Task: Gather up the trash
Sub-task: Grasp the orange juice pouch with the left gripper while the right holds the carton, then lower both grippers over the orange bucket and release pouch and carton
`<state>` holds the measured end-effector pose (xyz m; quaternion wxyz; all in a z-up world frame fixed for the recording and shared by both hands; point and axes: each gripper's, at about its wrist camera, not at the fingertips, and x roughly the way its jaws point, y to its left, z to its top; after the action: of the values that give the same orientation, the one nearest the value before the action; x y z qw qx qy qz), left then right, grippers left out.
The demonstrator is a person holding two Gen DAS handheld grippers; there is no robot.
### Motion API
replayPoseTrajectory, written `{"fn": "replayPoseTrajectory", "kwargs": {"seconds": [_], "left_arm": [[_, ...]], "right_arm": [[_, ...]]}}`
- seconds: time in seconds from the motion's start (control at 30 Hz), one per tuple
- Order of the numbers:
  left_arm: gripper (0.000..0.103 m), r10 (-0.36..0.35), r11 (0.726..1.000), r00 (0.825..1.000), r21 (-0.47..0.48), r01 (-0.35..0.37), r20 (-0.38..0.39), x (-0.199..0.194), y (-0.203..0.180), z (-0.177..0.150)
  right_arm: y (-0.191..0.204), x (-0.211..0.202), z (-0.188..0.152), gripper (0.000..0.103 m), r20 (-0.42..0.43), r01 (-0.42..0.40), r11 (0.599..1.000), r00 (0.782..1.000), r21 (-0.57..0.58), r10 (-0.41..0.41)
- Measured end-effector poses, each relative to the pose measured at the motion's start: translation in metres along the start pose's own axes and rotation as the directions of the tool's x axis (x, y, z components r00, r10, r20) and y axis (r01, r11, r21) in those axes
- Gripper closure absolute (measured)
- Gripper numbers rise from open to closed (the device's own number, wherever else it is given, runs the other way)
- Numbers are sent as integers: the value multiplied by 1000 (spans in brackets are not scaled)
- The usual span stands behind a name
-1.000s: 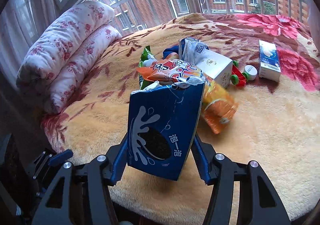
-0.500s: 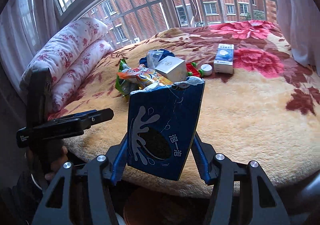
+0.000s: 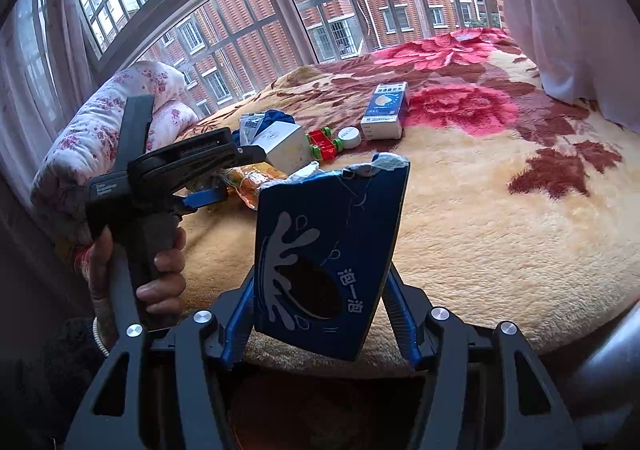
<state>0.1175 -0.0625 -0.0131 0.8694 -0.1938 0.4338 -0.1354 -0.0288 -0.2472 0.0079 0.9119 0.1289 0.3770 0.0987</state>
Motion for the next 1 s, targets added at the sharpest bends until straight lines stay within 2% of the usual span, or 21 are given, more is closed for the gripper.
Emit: {"fn": "replayPoseTrajectory", "kwargs": {"seconds": [0.1, 0.13, 0.17, 0.33, 0.5, 0.7, 1.0], "left_arm": [[19, 25, 999, 1000, -24, -25, 14, 13, 4, 6], [35, 33, 999, 999, -18, -33, 18, 15, 4, 7], [45, 34, 999, 999, -4, -34, 10, 19, 4, 7], [54, 44, 998, 998, 52, -45, 38, 9, 1, -3], [57, -5, 992, 998, 129, -3, 65, -24, 1, -18], [59, -37, 970, 995, 245, 13, 93, -67, 0, -38], [60, 40, 897, 989, 431, -97, 140, -110, 1, -80]], "right_arm": [[-6, 3, -1, 45, -5, -8, 1000, 1000, 8, 8], [-7, 4, -1, 45, -6, -11, 1000, 1000, 11, 11], [-9, 5, -1, 45, -7, -13, 1000, 1000, 13, 13], [-14, 8, -4, 45, -9, -17, 999, 1000, 31, 18], [-11, 9, -5, 45, -13, -22, 999, 1000, 31, 22], [0, 11, -6, 45, -17, -36, 999, 999, 14, 36], [23, 14, -11, 45, -34, -52, 998, 998, -21, 51]]}}
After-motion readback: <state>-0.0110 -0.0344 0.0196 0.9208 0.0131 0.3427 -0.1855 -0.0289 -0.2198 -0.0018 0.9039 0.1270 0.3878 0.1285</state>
